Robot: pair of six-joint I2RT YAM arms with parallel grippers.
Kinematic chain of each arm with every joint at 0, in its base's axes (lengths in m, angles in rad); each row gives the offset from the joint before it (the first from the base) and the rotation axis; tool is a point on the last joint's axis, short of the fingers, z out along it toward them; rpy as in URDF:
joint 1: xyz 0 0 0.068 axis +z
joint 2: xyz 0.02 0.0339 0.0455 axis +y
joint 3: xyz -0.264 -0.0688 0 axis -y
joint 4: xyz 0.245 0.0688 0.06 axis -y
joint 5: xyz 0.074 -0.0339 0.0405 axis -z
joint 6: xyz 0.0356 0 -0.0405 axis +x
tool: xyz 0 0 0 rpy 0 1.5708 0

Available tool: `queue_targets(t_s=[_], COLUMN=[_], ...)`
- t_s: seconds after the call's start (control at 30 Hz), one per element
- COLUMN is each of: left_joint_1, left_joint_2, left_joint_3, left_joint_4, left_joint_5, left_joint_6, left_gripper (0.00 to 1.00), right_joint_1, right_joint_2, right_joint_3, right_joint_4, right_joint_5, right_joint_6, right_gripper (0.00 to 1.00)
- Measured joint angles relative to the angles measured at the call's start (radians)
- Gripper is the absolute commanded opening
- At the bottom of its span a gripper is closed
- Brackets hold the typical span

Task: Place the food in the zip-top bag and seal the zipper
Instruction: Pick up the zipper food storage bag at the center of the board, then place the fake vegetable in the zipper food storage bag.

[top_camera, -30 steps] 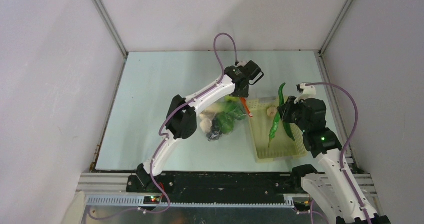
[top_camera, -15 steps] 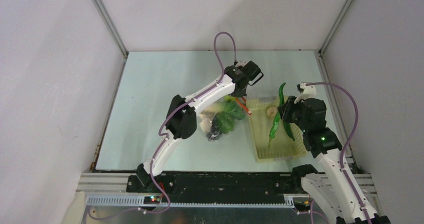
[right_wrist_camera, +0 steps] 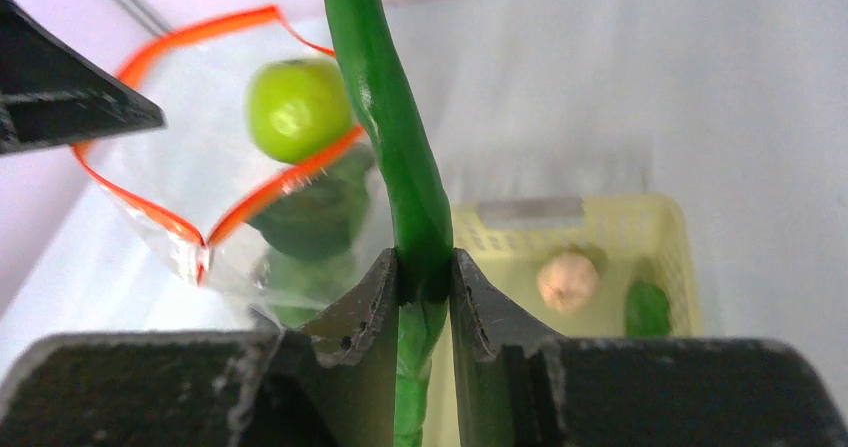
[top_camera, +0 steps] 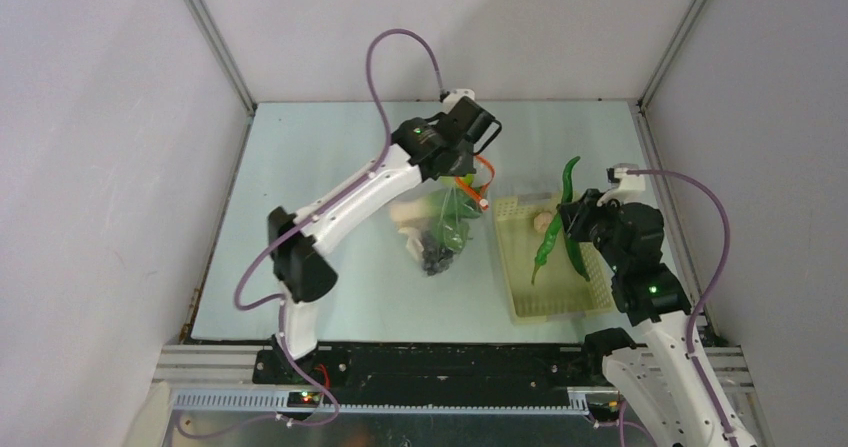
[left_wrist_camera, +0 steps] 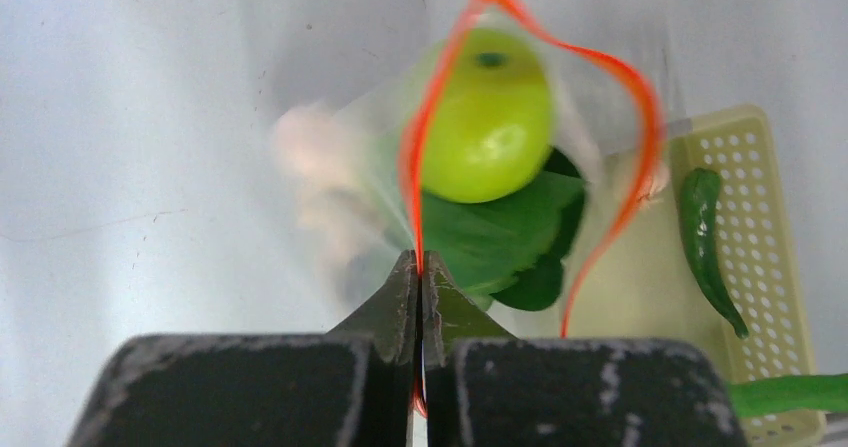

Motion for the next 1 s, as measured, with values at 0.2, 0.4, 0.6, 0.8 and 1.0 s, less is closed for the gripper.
queue_targets(t_s=[0.2,0.4,0.6,0.8,1.0], left_joint_1=[-0.024,-0.039,-0.039,-0.040,-0.040], left_joint_2=[-0.189,-0.357,-0.390,-0.391,-0.391], left_joint_3=[-0.210,-0.450,-0.515,-0.515,-0.515], left_joint_4=[0.072,0.188,0.259,0.283,0.290], left_joint_5=[-0.004,0.014,0.034,0.051,0.054], left_joint_6=[0.014,0.013,0.014,0.014,0.013], left_gripper=[0.00,0.00,0.00,0.00,0.00], right_joint_1=[0.134,0.269,0.378,0.479,0.545], right_joint_2=[-0.008,0.037,0.085,0.184,0.315], right_joint_3=[0.002,0.016,0.019,0.048,0.080], right_joint_4=[0.192,0.396,0.594,0.780,0.879], right_joint_5=[0.021,0.103,0.155,0.195,0.216], right_joint_6=[0.014,0.002,-0.035,-0.117,-0.167], right_gripper=[0.00,0.00,0.00,0.00,0.00])
